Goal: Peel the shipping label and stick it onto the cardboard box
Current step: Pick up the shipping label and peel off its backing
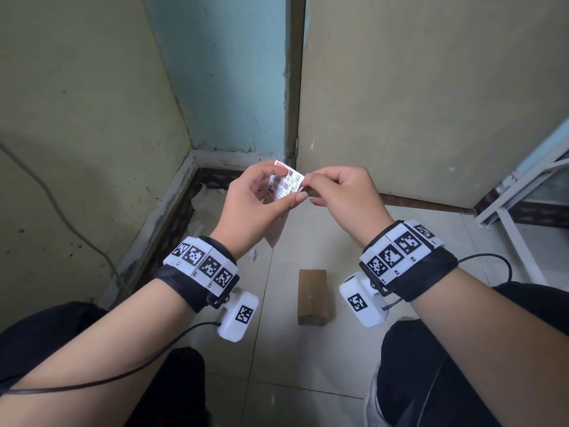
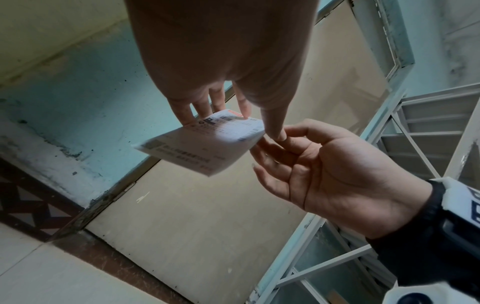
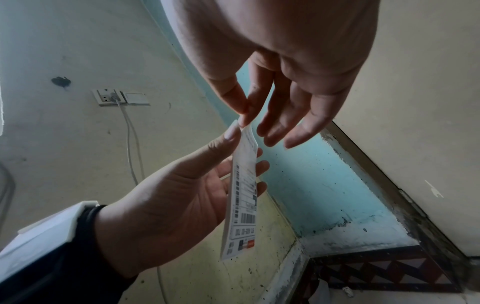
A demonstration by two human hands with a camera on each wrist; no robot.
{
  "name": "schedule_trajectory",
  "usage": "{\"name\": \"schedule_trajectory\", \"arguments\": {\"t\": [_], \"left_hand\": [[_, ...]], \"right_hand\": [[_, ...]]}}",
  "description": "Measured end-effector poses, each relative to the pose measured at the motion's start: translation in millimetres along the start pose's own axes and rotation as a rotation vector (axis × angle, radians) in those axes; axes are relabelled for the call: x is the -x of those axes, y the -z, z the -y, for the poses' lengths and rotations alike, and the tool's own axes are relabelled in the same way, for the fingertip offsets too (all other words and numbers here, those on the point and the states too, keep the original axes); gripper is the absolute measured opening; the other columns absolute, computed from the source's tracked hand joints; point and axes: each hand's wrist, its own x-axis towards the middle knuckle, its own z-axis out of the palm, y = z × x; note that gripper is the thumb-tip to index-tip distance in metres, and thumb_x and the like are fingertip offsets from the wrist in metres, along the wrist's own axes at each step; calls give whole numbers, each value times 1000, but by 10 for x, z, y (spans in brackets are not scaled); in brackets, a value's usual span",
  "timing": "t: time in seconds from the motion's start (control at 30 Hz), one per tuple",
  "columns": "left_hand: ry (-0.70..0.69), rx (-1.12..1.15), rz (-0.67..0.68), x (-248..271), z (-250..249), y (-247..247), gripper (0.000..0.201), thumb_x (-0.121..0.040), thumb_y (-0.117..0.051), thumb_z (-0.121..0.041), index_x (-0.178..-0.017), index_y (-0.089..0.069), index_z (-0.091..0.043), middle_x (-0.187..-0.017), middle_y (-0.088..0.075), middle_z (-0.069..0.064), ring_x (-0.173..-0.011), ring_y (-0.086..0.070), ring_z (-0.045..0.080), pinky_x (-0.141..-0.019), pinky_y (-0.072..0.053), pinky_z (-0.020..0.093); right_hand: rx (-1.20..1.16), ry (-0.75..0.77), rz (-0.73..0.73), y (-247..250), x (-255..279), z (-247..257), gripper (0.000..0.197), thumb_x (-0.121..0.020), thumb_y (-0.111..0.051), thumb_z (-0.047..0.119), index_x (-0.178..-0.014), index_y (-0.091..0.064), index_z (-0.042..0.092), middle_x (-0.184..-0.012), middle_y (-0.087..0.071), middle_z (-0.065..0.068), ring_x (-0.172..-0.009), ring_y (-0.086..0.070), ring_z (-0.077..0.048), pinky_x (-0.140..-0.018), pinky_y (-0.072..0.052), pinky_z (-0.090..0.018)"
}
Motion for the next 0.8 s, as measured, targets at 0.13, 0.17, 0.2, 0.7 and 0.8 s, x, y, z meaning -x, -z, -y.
{"name": "schedule_trajectory", "arguments": {"t": [0.13, 0.17, 0.2, 0.7, 0.8], "left_hand": [[14, 9, 6, 7, -7, 0, 48, -70, -89, -34, -108, -68, -15, -125, -65, -2, -111, -67, 26, -93, -54, 52], [16, 10, 11, 9, -11, 0, 47, -71, -88, -34, -109, -68, -15, -124, -65, -2, -110, -67, 27, -92, -54, 53], [20, 14, 18, 11, -12, 0, 45, -73, -87, -33, -110, -68, -14, -124, -65, -2, -110, -67, 28, -90, -54, 55], [45, 90, 68, 62, -171, -17, 22, -94, -67, -19, -98, -68, 3, -107, -72, 14, -95, -66, 17, -92, -51, 50], [57, 88, 67, 60, -172, -11, 26, -92, -69, -24, -97, -68, 1, -106, -72, 14, -95, -67, 17, -94, -49, 53]], "right_hand": [[-17, -6, 1, -2, -2, 0, 20, -85, -66, 31, -80, -84, 24, -97, -78, -25, -103, -71, -47, -95, -57, -65], [-23, -8, 0, -5, -4, -1, 20, -84, -66, 31, -79, -84, 24, -97, -78, -24, -103, -72, -45, -97, -57, -64], [-29, -8, 1, -5, -7, -1, 19, -84, -66, 31, -79, -83, 24, -97, -78, -24, -103, -72, -45, -97, -57, -63], [109, 180, 44, 31, -8, -60, 29, -97, -71, 16, -73, -78, 31, -90, -74, 13, -80, -66, -1, -73, -49, -17], [118, 207, 40, 13, -9, -85, 26, -96, -72, 16, -73, -79, 23, -89, -72, 13, -71, -61, -1, -69, -45, -18]]}}
